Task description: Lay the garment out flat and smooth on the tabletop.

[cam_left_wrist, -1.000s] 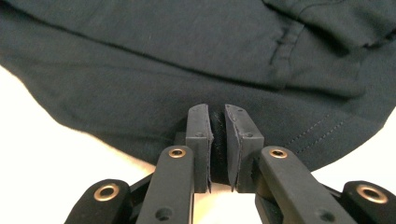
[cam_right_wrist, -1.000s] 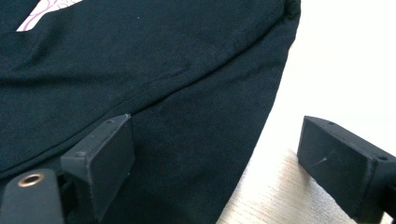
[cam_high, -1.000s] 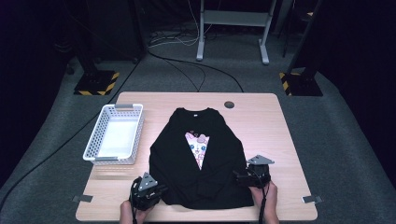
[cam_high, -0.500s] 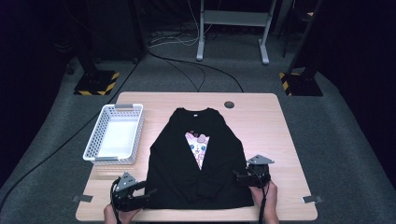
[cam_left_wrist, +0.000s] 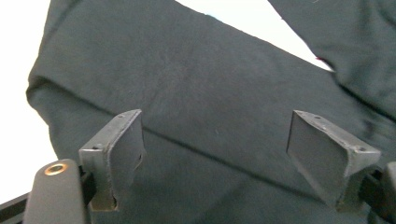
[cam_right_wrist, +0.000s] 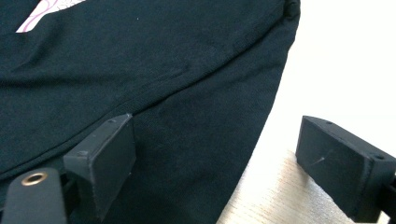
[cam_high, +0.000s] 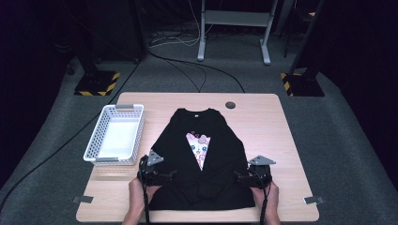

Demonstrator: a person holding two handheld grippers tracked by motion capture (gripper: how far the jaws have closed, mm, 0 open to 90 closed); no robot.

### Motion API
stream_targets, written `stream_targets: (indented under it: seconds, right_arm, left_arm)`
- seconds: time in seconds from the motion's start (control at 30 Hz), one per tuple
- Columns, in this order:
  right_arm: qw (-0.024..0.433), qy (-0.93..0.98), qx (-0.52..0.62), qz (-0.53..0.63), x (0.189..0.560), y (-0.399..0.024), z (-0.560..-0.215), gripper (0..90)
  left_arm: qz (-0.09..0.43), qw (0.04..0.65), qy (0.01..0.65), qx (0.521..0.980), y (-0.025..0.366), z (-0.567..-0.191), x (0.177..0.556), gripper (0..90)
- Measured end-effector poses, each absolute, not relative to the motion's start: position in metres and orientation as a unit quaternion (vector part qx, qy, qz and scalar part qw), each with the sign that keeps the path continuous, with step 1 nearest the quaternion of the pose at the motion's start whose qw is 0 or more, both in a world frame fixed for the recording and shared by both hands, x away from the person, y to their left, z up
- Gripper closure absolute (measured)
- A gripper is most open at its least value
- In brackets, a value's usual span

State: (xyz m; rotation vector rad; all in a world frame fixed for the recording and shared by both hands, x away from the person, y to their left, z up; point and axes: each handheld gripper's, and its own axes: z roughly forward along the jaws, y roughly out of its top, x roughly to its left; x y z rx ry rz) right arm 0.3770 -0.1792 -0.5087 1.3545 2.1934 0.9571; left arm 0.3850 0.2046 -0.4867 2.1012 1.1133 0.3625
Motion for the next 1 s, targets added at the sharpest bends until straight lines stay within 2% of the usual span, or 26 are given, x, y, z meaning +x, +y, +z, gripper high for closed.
stream_targets:
  seconds: [0.2,0.5,0.7,0.77,0.83,1.0]
  right_arm:
    - [0.195,0.782,0.484,0.342,0.377,-0.179,-0.509,12.1]
    - [0.197,0.779,0.488,0.34,0.376,-0.179,-0.509,12.1]
    - [0.202,0.771,0.501,0.337,0.373,-0.178,-0.509,11.9]
    - [0.18,0.758,0.517,0.354,0.369,-0.176,-0.507,8.4]
    - [0.168,0.751,0.519,0.371,0.364,-0.171,-0.502,9.0]
    - [0.181,0.766,0.491,0.374,0.352,-0.143,-0.484,9.3]
  left_arm:
    - [0.13,0.352,0.436,0.818,0.201,-0.501,0.395,16.0]
    - [0.18,0.354,0.415,0.819,0.204,-0.508,0.388,15.9]
    - [0.174,0.356,0.419,0.817,0.205,-0.508,0.389,15.6]
    - [0.176,0.355,0.419,0.817,0.204,-0.508,0.389,15.6]
    - [0.174,0.356,0.42,0.817,0.205,-0.508,0.389,15.6]
    - [0.174,0.355,0.42,0.817,0.205,-0.508,0.389,15.6]
